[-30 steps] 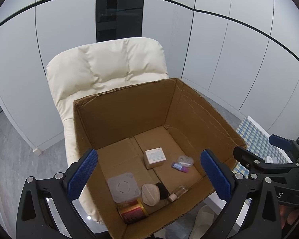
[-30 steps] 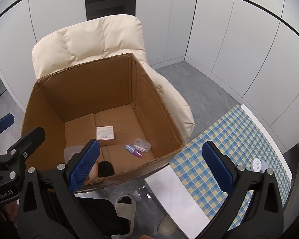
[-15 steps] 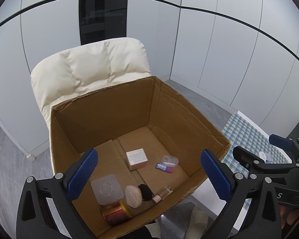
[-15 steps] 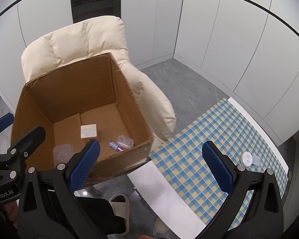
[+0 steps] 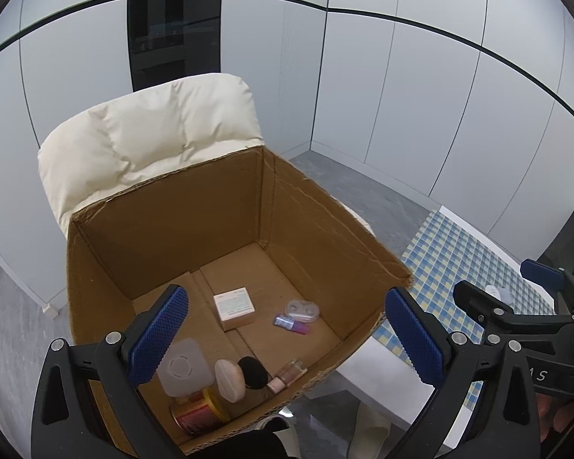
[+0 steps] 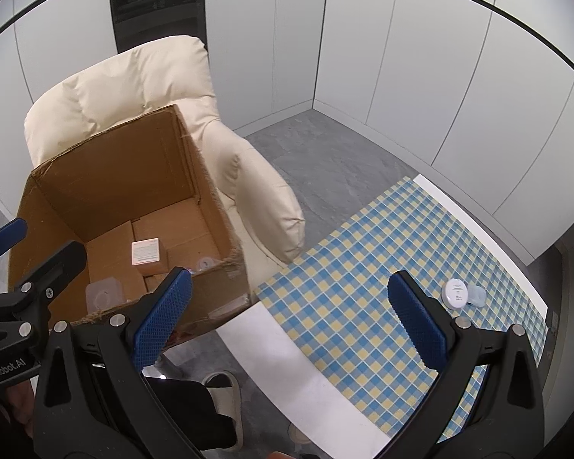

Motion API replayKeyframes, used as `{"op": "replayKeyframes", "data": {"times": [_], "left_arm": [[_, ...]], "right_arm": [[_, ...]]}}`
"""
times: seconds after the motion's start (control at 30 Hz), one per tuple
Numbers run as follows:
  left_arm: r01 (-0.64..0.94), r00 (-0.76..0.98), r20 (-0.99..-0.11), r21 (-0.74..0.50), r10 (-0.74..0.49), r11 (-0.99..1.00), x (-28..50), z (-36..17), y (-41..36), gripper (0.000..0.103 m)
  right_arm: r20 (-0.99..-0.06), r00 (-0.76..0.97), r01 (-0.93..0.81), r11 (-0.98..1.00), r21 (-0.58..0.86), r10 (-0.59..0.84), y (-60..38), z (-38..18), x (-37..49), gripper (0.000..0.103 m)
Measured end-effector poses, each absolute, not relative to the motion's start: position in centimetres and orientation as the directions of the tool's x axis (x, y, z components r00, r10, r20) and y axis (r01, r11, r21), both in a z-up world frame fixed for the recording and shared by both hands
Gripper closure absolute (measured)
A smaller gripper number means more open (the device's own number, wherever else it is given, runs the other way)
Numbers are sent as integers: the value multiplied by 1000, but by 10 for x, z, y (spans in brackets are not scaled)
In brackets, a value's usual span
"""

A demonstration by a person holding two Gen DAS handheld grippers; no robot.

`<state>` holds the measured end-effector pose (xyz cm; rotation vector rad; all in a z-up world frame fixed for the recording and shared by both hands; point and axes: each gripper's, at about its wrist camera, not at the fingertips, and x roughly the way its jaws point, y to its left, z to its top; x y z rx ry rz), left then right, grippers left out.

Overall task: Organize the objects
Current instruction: 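Withdraw both open grippers from the box toward the checkered cloth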

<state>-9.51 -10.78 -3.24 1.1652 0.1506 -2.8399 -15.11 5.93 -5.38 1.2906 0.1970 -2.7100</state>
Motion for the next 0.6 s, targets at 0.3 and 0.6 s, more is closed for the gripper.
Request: {"op": "replayKeyframes", "data": {"times": [0.3,0.6], "left_arm": [[72,-716,-698,-59,-10,-996,-101,-30,-92,0],[44,-714,-700,-59,10,-997,-108,-30,-76,0]], "right_arm": [[-776,-629,133,-990,-48,-47,84,-52,-151,0],[-774,-632,98,-994,-49,-24,105,-52,-148,0]]}}
